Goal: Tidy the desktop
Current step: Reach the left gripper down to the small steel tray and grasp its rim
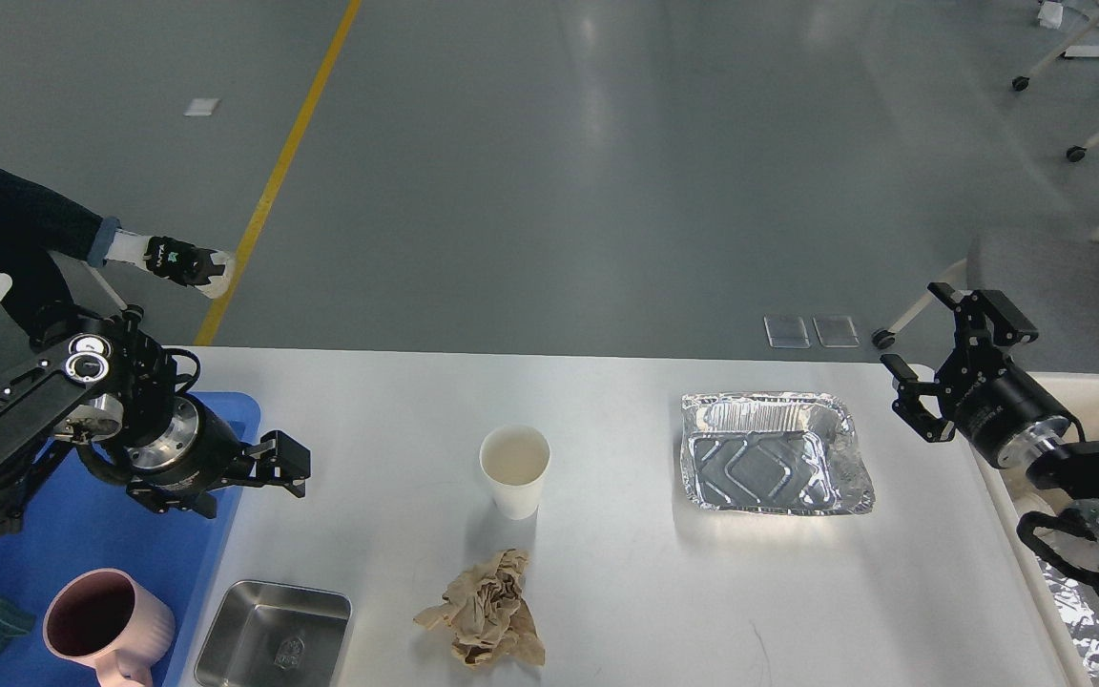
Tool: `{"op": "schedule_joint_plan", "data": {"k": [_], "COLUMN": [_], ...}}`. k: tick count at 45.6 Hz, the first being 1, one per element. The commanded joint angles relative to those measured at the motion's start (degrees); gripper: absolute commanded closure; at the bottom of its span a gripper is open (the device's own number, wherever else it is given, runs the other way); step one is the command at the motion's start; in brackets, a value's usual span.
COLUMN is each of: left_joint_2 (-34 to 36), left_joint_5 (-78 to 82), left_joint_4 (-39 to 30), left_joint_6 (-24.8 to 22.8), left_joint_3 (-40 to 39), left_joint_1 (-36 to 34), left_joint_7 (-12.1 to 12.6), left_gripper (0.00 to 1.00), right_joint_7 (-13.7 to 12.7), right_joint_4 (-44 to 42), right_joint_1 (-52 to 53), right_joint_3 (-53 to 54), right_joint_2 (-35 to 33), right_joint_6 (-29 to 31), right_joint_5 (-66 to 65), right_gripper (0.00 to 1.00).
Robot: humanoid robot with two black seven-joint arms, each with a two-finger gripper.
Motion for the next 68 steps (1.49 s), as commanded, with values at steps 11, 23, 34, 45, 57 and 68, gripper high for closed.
{"op": "schedule_joint_plan", "data": {"k": [11,23,34,45,57,68], "left_joint_2": [2.4,1.4,0.0,0.4,0.5,0.4], "left_joint_5": [0.1,0.2,0.2,0.1,0.1,0.2], "left_joint_4": [0.0,0.0,0.0,0.0,-0.1,-1.0], "left_joint_6": [0.0,0.0,0.0,0.0,0.0,0.0], "left_joint_3": [0.8,0.8,1.8,3.1,3.2,3.3], "left_joint_1": [3.2,4.2,4.1,4.2,5.3,5.7], "left_joint_7": [0.2,0.2,1.3,1.9,2.0,2.0], "left_gripper": [0.01,0.01,0.01,0.01,0.01,0.01], "right_joint_7": [0.0,0.0,0.0,0.0,0.0,0.0], "right_joint_4": [0.0,0.1,0.1,0.1,0.1,0.1], "right_joint_1": [-0.2,-0.3,-0.9,-1.3,-1.3,-1.3], "right_joint_3": [0.2,0.2,1.0,1.5,1.5,1.5], "right_joint_2": [-0.4,-0.4,-0.8,-0.8,-0.8,-0.7], "right_joint_6": [0.0,-0.1,-0.1,-0.1,-0.1,-0.1], "right_joint_5": [0.0,0.0,0.0,0.0,0.0,0.0], "right_gripper": [0.0,0.0,0.0,0.0,0.0,0.0]}}
